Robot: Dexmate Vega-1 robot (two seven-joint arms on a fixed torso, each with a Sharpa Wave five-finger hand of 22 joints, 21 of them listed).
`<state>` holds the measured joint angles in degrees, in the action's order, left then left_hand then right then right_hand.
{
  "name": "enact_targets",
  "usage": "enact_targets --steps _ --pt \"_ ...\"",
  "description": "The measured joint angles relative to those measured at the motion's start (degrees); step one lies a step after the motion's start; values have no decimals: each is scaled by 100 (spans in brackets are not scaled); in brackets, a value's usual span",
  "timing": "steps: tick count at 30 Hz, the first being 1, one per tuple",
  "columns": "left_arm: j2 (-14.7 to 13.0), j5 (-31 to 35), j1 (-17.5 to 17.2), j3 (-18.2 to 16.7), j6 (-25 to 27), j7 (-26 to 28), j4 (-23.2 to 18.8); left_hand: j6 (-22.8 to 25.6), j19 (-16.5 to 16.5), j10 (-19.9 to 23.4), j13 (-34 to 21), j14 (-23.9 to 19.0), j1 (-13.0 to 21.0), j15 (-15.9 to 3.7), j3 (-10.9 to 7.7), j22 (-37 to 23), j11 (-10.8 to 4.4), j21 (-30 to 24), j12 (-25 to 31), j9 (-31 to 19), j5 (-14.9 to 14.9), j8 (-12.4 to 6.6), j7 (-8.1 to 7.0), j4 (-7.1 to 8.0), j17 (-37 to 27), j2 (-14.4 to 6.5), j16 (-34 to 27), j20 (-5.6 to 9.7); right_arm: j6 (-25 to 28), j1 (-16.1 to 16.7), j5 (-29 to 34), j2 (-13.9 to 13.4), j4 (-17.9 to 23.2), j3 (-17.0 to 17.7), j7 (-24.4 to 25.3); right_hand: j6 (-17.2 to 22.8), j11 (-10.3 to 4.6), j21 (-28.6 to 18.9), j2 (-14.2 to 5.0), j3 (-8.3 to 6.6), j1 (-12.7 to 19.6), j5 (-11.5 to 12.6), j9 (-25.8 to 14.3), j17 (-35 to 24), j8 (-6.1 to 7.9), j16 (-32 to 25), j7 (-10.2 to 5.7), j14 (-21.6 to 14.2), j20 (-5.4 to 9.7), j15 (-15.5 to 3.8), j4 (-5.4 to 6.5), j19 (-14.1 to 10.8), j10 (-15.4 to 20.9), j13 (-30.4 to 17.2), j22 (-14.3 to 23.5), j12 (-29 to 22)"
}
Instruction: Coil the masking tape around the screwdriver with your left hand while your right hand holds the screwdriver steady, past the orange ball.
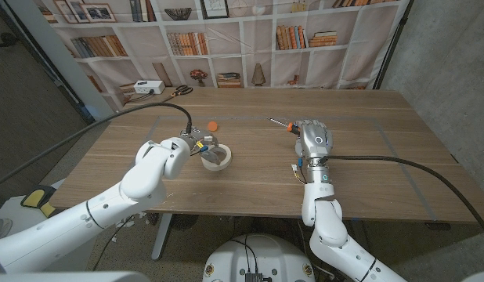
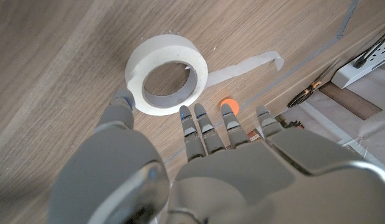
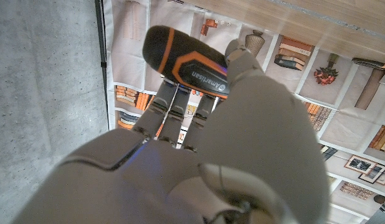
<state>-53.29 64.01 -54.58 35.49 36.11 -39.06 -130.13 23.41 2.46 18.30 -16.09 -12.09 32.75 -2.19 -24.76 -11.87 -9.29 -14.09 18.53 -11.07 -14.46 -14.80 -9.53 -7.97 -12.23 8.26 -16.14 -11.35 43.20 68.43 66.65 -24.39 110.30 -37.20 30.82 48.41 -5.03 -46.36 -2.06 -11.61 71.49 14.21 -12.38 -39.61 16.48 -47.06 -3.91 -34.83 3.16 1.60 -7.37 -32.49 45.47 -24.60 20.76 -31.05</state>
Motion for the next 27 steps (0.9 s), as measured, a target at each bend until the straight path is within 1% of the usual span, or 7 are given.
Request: enact_targets --steps 7,11,12,17,21,23,27 --pt "204 304 2 14 -153 -255 150 -95 -113 -88 -33 -73 56 -6 87 -54 99 -56 0 -28 -38 89 55 -26 -71 -4 -50 11 -11 -14 -54 4 -44 6 34 0 0 -48 -1 8 -1 1 2 -45 -22 10 0 -8 -19 -8 -7 35 0 -30 -9 27" --pt "303 390 11 18 -246 -344 235 -133 -74 -86 -56 40 150 -7 149 -55 -24 -56 0 -28 -38 128 32 -41 -83 -14 -18 -29 -12 -19 -79 5 -60 7 64 0 0 -48 -1 34 -1 1 0 -47 -30 30 0 -8 -19 -8 16 36 0 -30 -9 28" --pt "315 411 13 19 -270 -363 244 -133 -68 -86 -56 52 151 -5 150 -54 -24 -56 0 -28 -38 128 32 -40 -94 -15 -16 -34 -13 -19 -81 5 -61 7 66 1 0 -69 -1 34 -1 0 0 -211 -35 55 0 -9 -19 -8 15 36 0 -30 -8 29" --pt "419 514 16 32 -372 -445 312 -111 -57 -33 -84 73 204 15 173 -80 -77 -56 0 -28 -38 128 10 -17 -97 -68 -5 -41 -13 -18 -110 6 -69 7 122 1 0 -88 -1 42 -1 -1 -3 -250 -55 77 0 -9 2 -8 7 57 1 -53 -7 50" --pt "481 652 7 46 -463 -501 341 -11 -30 12 -107 4 265 -5 191 -79 -57 -55 0 -28 -38 128 -16 1 -124 -130 -35 -7 -12 4 -143 6 -70 12 166 1 0 -91 -1 48 -1 -1 -3 -280 -64 81 0 -9 -11 -8 1 70 0 -53 -7 51" --pt "508 710 -11 56 -502 -512 352 39 -113 91 -115 -75 334 -8 191 -79 -76 -98 31 -28 -37 121 -14 1 -150 -199 -89 75 -11 14 -160 6 -71 16 187 1 0 -91 -1 49 -1 -2 -3 -328 -68 100 0 -9 -22 -8 1 81 0 -53 -6 50" --pt "565 898 -57 93 -559 -526 366 116 -152 237 -155 -226 392 -15 191 -106 -139 -112 113 -28 -37 93 -28 1 -203 -256 -185 114 -11 34 -197 6 -71 22 232 1 0 -112 -1 80 -1 -2 -3 -369 -77 104 0 -9 -22 -8 15 81 0 -53 -5 50"
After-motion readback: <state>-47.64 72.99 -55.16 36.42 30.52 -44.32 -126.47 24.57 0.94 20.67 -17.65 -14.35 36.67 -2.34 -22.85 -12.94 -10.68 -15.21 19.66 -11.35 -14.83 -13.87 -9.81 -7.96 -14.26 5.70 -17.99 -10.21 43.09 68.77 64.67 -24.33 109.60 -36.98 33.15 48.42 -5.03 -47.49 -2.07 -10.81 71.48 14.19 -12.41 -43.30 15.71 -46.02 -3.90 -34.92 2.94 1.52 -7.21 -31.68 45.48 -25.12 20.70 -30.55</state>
